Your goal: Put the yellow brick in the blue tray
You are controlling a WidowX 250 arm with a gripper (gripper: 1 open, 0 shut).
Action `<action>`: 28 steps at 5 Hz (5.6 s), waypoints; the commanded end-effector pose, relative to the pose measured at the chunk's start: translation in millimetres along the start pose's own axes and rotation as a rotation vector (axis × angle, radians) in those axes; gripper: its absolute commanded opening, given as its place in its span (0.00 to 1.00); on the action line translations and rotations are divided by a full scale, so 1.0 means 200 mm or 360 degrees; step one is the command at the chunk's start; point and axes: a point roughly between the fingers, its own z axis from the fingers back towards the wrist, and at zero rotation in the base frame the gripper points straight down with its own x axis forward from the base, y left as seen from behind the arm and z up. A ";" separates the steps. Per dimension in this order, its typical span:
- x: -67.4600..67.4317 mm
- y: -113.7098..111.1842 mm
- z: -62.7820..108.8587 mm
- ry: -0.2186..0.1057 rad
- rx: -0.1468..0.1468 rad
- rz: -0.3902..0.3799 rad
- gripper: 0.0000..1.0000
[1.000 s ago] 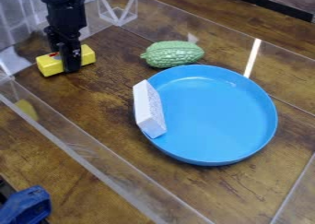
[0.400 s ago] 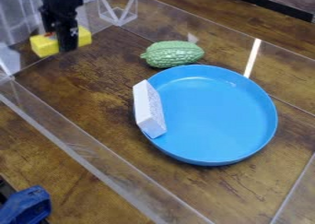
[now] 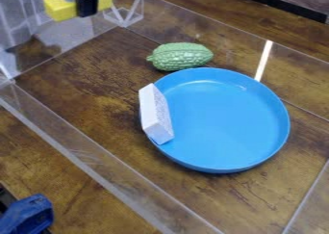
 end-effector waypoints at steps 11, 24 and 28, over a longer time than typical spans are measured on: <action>0.43 -0.43 0.09 -0.0349 0.0181 -0.0297 0.00; 0.52 -0.35 0.17 -0.0583 0.0372 -0.0210 0.00; 0.53 -0.36 0.17 -0.0641 0.0384 -0.0178 0.00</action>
